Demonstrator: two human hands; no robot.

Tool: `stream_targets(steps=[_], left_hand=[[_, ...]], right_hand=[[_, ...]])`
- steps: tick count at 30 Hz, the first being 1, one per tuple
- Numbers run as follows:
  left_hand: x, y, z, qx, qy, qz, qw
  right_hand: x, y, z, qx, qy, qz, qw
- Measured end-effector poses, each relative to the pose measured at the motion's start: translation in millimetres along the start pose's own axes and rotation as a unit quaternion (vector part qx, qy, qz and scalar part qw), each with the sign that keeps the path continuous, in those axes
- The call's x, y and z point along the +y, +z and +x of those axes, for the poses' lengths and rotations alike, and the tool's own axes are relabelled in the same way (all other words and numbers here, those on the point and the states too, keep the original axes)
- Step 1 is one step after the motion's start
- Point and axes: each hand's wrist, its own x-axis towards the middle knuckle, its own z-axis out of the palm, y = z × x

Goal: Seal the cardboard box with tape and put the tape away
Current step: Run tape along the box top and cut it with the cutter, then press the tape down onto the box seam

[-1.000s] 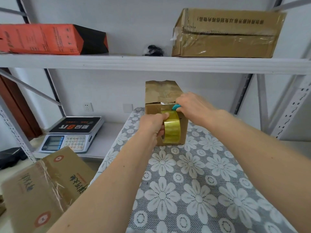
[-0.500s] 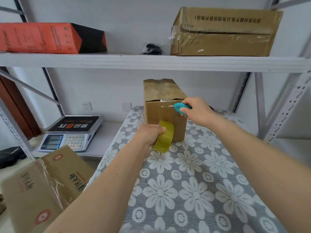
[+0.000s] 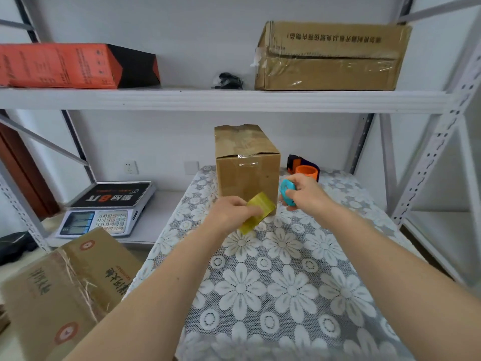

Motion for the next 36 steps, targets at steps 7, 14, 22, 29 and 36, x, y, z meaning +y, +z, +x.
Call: stream_targets(steps=[7, 14, 22, 29, 36], left_hand=[[-9.6, 15.5, -5.4, 0.088, 0.066, 0.135, 0.985], [-48.0, 26.2, -6.0, 0.089, 0.128, 0.236, 0.959], [-65.2, 27.6, -6.7, 0.074, 0.2, 0.387, 0.897], [-53.6, 21.1, -3.5, 0.09, 0.204, 0.326, 0.919], [-17.7, -6.2, 21.9, 0.298, 0.323, 0.301, 0.846]], right_hand=[[33.8, 8.9, -13.9, -0.001, 0.029, -0.018, 0.999], [60.3, 21.0, -12.9, 0.011, 0.036, -0.103, 0.994], [71.1, 27.8, -3.5, 0.03, 0.066, -0.178, 0.981], [49.5, 33.3, 2.1, 0.081, -0.028, -0.185, 0.979], [-1.8, 38.4, 10.1, 0.196, -0.192, -0.21, 0.938]])
